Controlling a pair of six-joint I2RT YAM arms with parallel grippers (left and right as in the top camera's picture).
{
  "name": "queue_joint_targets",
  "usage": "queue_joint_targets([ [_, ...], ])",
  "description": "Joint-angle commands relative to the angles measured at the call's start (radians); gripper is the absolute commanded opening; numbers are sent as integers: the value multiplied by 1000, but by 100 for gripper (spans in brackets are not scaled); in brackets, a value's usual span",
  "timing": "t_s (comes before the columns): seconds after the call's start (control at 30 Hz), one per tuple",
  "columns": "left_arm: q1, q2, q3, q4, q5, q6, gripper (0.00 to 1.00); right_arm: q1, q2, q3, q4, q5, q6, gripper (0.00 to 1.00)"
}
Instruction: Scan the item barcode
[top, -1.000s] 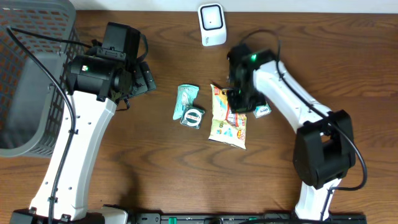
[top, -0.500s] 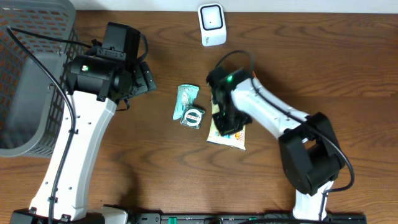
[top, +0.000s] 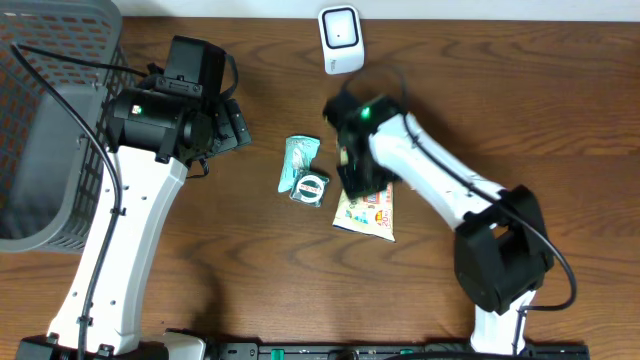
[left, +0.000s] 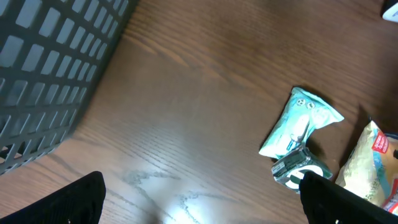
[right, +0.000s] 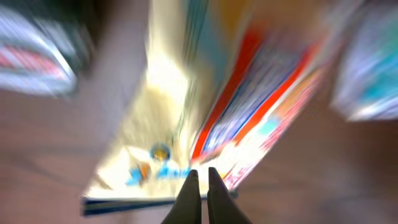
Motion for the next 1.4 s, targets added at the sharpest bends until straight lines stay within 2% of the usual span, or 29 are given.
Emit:
queue_joint_targets([
  [0.0,3,3,8,-3,-13,10,98,-47,-2,76,20,59,16,2],
  [0.17,3,3,8,-3,-13,10,98,-92,1,49,114,57,17,1],
  [0.43,3,3,8,-3,-13,10,98,-91,2,-180,425,-81,17,2],
  [0.53,3,3,8,-3,-13,10,98,-80,2,-256,540,-68,18,2],
  [0.63,3,3,8,-3,-13,10,98,-82,2,-267,578,-22,17,3],
  [0.77,3,3,8,-3,-13,10,98,-99,-2,-173,482,-3,16,3],
  [0.93,3,3,8,-3,-13,10,98,-106,-2,24,220,-32,16,5],
  [1.03,3,3,8,-3,-13,10,98,-91,-2,76,84,-42,4,6],
  [1.1,3,3,8,-3,-13,10,98,-65,0,60,4,-42,-10,6],
  [1.2,3,3,8,-3,-13,10,98,-33,0,-2,-7,-50,-10,6],
  [1.37,3,3,8,-3,-13,10,98,21,0,-155,97,-55,15,6],
])
